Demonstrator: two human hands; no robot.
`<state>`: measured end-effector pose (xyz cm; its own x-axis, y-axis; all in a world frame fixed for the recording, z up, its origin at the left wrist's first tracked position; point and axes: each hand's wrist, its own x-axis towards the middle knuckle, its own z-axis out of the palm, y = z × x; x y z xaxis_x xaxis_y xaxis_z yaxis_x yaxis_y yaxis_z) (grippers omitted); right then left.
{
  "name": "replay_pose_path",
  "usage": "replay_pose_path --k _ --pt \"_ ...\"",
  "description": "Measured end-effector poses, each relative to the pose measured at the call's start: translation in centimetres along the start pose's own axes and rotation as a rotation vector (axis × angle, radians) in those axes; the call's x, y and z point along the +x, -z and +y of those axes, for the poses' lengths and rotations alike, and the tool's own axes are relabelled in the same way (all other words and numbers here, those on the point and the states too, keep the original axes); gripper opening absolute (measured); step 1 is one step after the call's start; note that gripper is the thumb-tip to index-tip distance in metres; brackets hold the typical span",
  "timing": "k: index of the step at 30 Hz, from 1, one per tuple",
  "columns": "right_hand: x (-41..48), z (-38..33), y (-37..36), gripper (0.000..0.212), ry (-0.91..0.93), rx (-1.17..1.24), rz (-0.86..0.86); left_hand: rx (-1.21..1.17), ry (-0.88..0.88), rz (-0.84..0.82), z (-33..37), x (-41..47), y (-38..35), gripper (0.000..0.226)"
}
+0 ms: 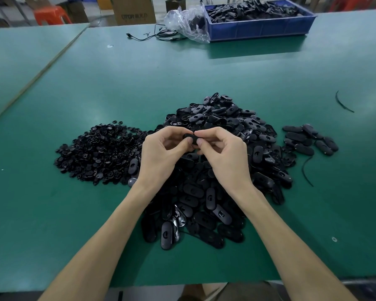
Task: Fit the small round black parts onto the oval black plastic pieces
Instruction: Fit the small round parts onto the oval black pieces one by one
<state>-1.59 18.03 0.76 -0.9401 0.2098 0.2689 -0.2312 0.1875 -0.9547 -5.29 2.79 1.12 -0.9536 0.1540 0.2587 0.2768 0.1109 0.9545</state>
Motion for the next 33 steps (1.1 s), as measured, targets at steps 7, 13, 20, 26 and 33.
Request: replay_pose_path --k 7,13,20,26,33 --pt "0.16 0.42 0.02 0.020 -0.005 -0.015 0.002 0.008 0.021 -0.025 -0.10 0.13 0.16 0.015" --pt "0.16 0.41 0.02 0.013 -0.024 -0.044 -0.015 0.043 0.031 -0.030 -0.01 0.18 0.14 0.014" --pt "0.21 0.26 -0.04 0.014 -0.052 -0.084 -0.036 0.124 0.035 -0.034 0.23 0.14 0.26 0.014" --pt "0.18 0.41 -0.03 0.024 -0.016 -0.126 -0.066 0.118 0.046 -0.028 0.09 0.09 0.21 0.016" --pt "0.22 0.77 -0.15 0.035 0.006 -0.170 -0.079 0.009 0.083 0.058 0.34 0.32 0.51 0.010"
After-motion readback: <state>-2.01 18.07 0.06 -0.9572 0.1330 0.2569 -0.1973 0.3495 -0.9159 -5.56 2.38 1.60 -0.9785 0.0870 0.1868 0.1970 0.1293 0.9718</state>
